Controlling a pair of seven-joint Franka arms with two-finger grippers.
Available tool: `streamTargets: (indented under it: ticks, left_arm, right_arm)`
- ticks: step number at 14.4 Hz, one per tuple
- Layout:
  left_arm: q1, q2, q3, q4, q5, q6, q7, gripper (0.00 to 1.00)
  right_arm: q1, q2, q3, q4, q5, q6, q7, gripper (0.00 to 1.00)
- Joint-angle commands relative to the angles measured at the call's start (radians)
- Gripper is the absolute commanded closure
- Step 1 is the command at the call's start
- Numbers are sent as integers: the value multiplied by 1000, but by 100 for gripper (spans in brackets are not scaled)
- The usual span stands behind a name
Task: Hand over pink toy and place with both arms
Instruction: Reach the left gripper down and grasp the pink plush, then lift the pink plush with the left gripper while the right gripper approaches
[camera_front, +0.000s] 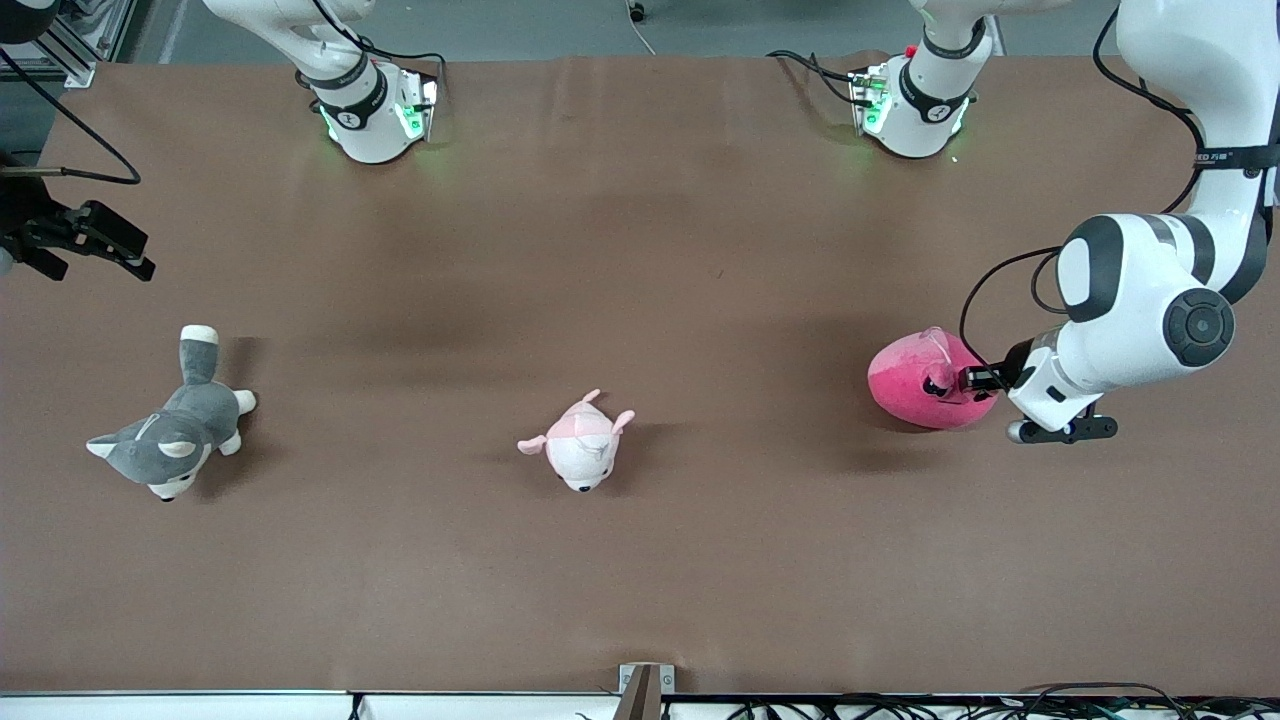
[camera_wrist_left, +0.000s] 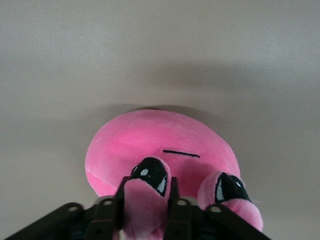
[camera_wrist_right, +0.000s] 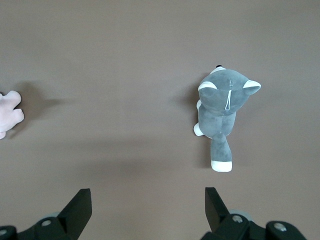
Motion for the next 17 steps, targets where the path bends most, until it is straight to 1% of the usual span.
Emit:
streamTargets:
  ticks: [1, 5, 7, 8, 11, 12, 15, 16, 17]
  left_arm:
    - [-21, -5, 1, 13, -9, 8, -28, 100]
    - [-48, -32, -5, 49, -8, -6, -60, 100]
    - [-50, -63, -34, 64, -8, -7, -123, 100]
    - [-50, -74, -62, 84, -9, -27, -162, 100]
    - [-53, -71, -128, 212, -11, -163, -284, 100]
    - [-53, -71, -157, 248, -12, -194, -325, 100]
    - [-54, -72, -273, 328, -12, -244, -481, 100]
    - [-57, -71, -319, 352, -12, -245, -546, 100]
    - [-67, -60, -361, 381, -11, -244, -610, 100]
  right_arm:
    - [1, 14, 7, 19, -7, -7, 4, 0]
    - [23, 42, 12, 42, 7, -4, 5, 0]
    - [71, 51, 12, 42, 9, 5, 15, 2]
    - [83, 63, 12, 47, 12, 6, 15, 3]
    - [137, 99, 14, 90, 41, 3, 39, 6]
    - [148, 108, 14, 100, 67, 3, 88, 13]
    - [163, 135, 14, 125, 188, 5, 130, 24]
    - [166, 137, 14, 131, 240, 5, 130, 27]
    - [162, 137, 14, 134, 325, 3, 131, 32]
